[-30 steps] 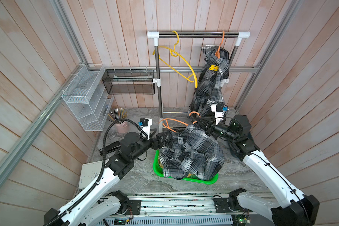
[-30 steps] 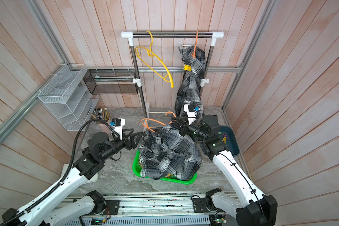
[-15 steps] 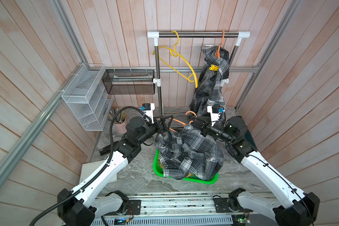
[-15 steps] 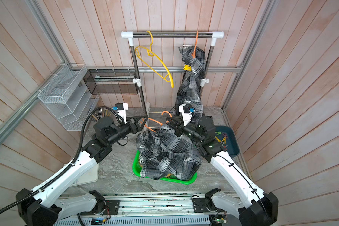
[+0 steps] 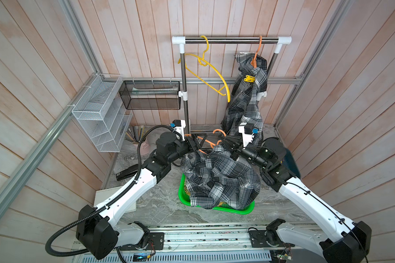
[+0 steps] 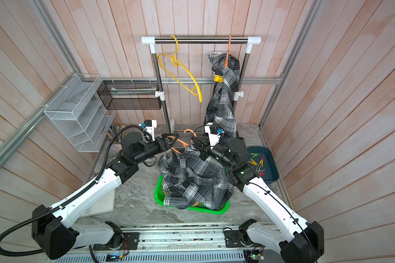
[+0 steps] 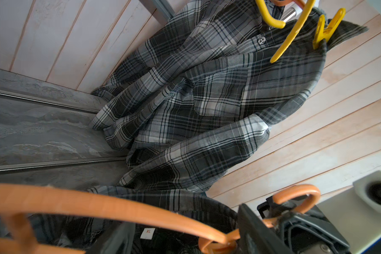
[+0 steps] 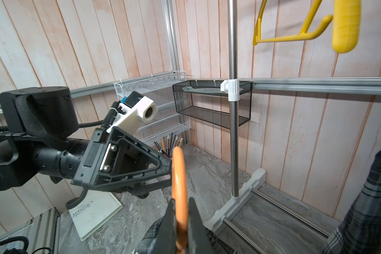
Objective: Remove the clothespins securing long-sleeve shirts to the hanger
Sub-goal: Remove the long-sleeve shirt from the hanger.
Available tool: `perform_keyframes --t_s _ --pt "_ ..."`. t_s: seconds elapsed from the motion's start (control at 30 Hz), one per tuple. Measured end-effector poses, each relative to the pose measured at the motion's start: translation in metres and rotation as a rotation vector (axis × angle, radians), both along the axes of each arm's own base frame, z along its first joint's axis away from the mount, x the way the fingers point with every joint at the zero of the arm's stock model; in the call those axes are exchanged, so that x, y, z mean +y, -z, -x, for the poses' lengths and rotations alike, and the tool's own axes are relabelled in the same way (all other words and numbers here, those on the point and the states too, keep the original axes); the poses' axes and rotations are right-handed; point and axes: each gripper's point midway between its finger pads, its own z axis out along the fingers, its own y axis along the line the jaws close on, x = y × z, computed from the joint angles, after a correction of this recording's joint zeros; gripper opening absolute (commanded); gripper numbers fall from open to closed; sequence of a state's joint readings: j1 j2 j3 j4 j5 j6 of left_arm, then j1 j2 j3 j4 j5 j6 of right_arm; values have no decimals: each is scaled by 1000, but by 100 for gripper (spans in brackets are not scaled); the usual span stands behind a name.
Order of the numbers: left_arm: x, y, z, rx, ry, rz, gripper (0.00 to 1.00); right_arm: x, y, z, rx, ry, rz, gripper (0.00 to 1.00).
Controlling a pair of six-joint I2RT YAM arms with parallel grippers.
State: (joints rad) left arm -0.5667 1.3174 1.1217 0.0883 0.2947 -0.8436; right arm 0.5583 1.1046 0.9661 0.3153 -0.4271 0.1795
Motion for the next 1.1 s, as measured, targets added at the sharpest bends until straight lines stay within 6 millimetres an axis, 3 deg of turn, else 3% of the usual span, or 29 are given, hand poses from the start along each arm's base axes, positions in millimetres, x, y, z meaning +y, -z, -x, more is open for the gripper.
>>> perform_keyframes --t_s 0.2,0.37,0.5,0.6,0.7,0.9,1.1 --pt "-11 13 -9 52 21 31 61 13 2 6 -8 -35 -3 0" --pt "-16 15 -9 70 33 59 32 18 2 11 -21 -58 -12 0" --pt "-17 3 -9 60 40 119 1 21 13 12 -4 -66 2 4" --pt "-15 -5 -11 45 30 147 0 21 19 12 15 -65 4 31" --pt "-15 -7 -11 36 27 152 0 23 25 20 20 -90 6 44" --pt "1 -20 -15 6 -19 192 0 16 41 31 49 -95 5 53" --pt "37 -57 -16 -75 -84 251 0 11 91 35 146 -80 24 55"
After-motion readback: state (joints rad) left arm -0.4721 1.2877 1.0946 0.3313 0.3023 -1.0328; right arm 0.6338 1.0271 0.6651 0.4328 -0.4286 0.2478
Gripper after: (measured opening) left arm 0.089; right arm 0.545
